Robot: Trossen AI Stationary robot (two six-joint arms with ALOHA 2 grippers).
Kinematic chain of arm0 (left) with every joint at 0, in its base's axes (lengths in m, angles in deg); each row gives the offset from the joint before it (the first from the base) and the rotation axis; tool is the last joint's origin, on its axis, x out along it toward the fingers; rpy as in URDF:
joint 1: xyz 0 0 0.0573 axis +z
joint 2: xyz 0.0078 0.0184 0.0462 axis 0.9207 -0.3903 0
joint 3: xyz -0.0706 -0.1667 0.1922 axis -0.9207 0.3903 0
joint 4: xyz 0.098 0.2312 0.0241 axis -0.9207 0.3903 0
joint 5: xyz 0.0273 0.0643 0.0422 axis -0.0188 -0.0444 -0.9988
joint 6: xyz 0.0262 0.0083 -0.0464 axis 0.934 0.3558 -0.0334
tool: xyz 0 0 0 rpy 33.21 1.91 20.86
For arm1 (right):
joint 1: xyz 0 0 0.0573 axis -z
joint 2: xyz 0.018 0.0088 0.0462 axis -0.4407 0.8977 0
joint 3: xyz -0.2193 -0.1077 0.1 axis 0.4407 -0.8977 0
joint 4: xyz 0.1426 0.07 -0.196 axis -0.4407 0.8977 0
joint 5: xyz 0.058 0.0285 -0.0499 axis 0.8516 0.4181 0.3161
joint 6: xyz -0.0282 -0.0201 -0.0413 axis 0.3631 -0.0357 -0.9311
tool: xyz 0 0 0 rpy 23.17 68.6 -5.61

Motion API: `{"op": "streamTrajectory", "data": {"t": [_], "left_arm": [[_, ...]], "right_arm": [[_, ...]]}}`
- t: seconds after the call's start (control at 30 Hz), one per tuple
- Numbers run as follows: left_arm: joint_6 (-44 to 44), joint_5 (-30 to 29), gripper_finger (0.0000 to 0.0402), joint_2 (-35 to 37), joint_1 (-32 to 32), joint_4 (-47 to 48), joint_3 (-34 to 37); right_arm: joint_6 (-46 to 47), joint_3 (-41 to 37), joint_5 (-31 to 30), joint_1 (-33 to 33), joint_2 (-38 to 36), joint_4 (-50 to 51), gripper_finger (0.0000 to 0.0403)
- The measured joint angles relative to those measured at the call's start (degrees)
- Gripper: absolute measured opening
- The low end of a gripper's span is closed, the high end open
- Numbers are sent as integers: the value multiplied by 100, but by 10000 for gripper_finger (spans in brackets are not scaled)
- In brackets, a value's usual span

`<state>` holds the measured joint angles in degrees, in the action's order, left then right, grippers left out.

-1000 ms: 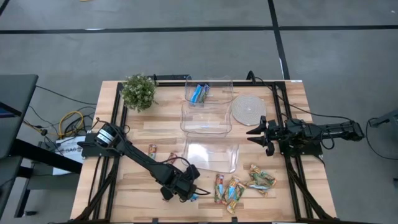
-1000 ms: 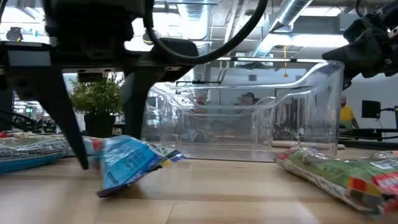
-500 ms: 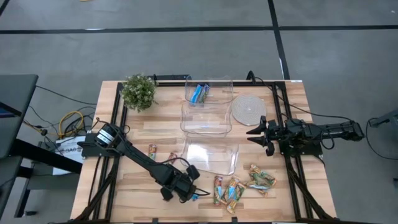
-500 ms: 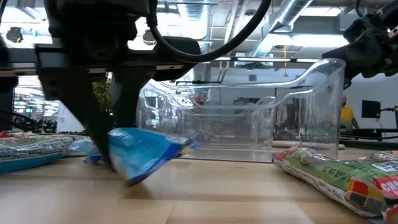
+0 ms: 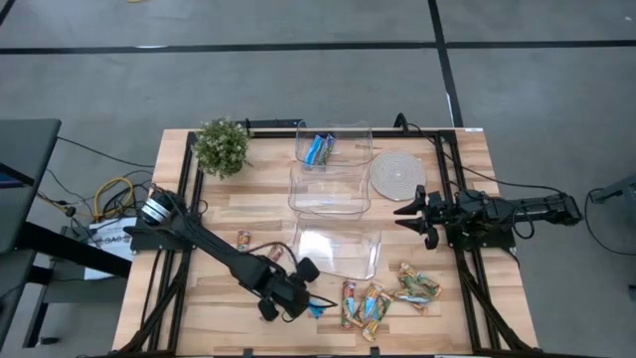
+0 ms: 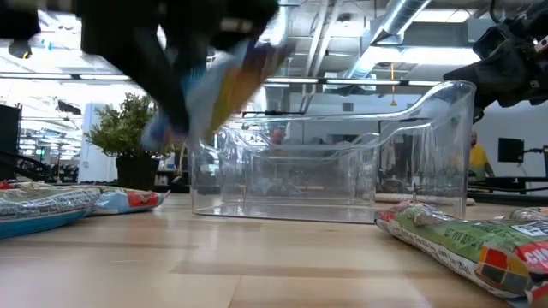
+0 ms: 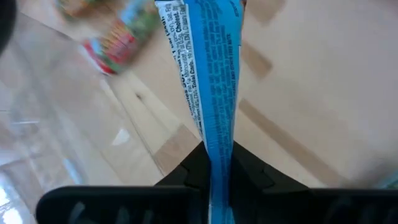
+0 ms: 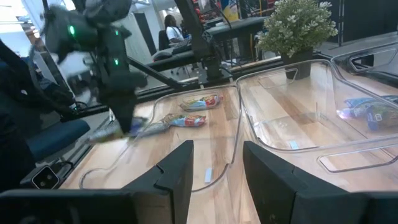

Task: Pick and place Granola Bars by type
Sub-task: Put the blue granola bar into the top transparent bin

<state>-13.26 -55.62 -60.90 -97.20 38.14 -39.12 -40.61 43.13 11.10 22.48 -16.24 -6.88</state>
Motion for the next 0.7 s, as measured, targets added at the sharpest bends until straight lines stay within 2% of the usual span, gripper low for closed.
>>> {"op": "streamTrajectory", "data": {"t": [0.23, 0.47, 0.7], "left_arm": [[-814, 281, 30, 697, 23, -86, -127], [-1407, 270, 29, 1273, 106, -265, -304], [-1850, -209, 29, 1836, 155, -246, -420]], "right_arm": [[0, 0, 0, -2, 2, 2, 134], [0, 0, 0, -1, 1, 2, 134], [0, 0, 0, -1, 0, 2, 133]]}}
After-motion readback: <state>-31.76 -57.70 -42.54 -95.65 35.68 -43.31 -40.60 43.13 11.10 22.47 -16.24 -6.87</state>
